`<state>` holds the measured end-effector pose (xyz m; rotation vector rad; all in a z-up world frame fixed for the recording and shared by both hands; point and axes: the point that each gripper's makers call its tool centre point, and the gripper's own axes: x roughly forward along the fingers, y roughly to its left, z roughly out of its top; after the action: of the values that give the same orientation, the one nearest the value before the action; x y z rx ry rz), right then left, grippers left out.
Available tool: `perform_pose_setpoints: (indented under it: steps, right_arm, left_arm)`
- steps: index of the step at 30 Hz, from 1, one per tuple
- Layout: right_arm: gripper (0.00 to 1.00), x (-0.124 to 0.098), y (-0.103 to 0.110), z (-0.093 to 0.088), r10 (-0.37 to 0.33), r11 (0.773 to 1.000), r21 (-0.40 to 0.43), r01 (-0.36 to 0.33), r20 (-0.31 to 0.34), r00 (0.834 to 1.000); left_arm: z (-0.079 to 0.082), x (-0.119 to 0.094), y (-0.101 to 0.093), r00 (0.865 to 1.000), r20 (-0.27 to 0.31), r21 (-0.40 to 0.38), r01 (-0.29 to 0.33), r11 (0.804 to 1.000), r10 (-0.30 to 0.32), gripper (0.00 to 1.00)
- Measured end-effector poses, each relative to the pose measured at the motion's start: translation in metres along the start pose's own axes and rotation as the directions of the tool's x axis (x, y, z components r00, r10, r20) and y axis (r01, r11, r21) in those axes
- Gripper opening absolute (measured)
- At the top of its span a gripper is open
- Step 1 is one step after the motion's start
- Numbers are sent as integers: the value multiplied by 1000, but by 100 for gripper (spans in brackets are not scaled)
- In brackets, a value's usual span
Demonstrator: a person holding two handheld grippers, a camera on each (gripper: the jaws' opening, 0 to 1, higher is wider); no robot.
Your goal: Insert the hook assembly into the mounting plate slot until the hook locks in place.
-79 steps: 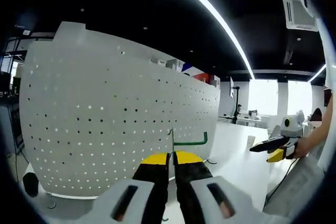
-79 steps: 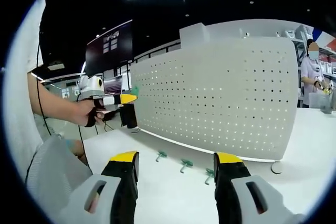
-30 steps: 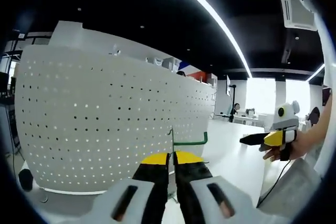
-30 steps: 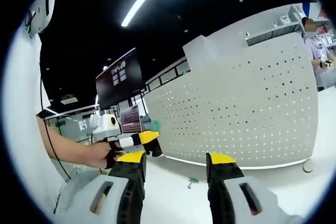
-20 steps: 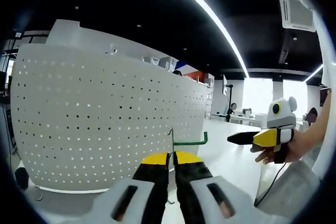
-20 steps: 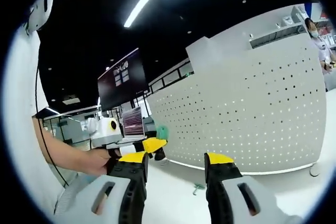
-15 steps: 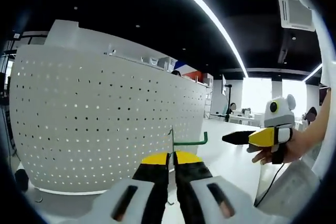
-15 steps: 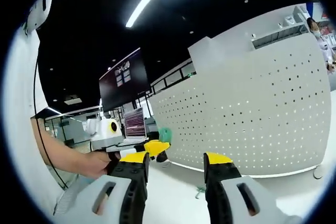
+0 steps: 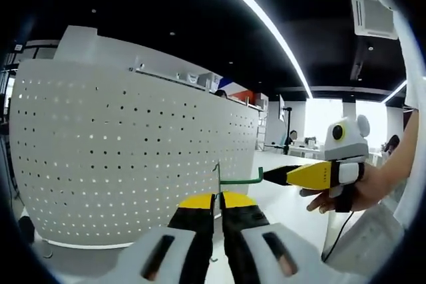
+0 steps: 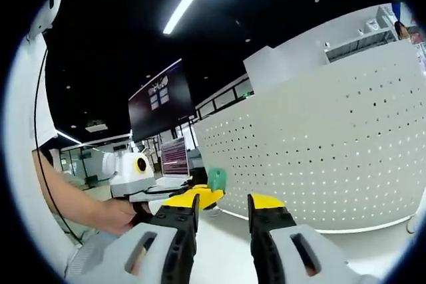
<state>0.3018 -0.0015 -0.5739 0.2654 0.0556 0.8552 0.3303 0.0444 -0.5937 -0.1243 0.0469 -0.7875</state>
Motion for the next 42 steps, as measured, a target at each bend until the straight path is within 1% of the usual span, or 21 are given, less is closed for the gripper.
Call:
perform_pose_setpoints:
  steps: [14,23,27,29,33,36,39,42]
  right_arm:
    - [22,14,6,2,18,1000,8,-18,6,1000]
    - [18,28,6,2,9,1000,-1,-9,2,1000]
    - [17,31,5,3,7,1000,19,-7,8,1000]
    - [16,33,7,1,9,1000,16,-9,1,1000]
    - [13,35,6,-2,7,1000,8,-7,-12,1000]
    - [12,37,5,-3,3,1000,22,-3,-12,1000]
    - [9,39,4,-3,-1,1000,17,1,-15,1000]
    - [6,40,7,-3,8,1000,12,-8,-21,1000]
  left_arm:
    - [2,4,-10,1000,4,3,20,1000,-20,3]
    - [2,5,-11,1000,7,2,23,1000,-23,3]
    - [2,5,-11,1000,8,-2,19,1000,-19,3]
    - [2,4,-11,1000,11,-4,19,1000,-19,3]
    - [4,4,-12,1000,16,-7,21,1000,-21,3]
    - [4,4,-13,1000,17,-8,22,1000,-22,3]
    - [4,4,-12,1000,20,-16,17,1000,-17,3]
    - [4,4,-11,1000,18,-15,14,1000,-14,3]
